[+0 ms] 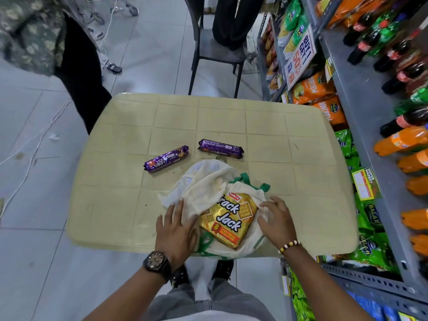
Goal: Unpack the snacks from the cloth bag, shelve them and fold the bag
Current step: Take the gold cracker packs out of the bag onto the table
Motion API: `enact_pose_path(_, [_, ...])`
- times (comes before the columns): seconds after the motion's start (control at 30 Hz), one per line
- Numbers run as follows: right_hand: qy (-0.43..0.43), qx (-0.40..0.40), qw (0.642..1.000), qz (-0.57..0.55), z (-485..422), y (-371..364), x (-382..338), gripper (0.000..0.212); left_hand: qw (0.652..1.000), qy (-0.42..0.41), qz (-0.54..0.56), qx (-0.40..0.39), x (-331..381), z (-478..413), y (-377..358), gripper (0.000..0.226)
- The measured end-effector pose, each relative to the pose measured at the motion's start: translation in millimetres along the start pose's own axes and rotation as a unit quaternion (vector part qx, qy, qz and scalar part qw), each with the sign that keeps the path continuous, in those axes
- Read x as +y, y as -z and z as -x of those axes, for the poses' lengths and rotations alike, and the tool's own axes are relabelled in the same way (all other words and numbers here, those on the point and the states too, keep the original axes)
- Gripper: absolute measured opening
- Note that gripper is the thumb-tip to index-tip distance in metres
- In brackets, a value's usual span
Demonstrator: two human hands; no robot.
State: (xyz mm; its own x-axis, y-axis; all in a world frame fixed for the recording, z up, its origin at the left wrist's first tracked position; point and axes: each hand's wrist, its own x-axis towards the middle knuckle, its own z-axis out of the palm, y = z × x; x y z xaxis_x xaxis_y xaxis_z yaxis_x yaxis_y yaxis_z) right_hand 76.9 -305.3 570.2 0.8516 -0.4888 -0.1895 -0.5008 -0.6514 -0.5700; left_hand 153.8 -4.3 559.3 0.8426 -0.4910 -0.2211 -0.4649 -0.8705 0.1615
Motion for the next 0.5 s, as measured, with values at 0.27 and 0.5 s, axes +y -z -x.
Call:
enact_pose_path(0.27, [0.124,-0.213,0.946,0.211,-82,-2,-22,0.034,0.993,0.078,0.004,-0.084,10,-43,5,0.064])
enact_pose_path(0.5, [0.105,-0.190,0.947,0.236,-118,-12,-10,0.045,0.991,0.085,-0.026,-0.099,-6,-62,9,0.063])
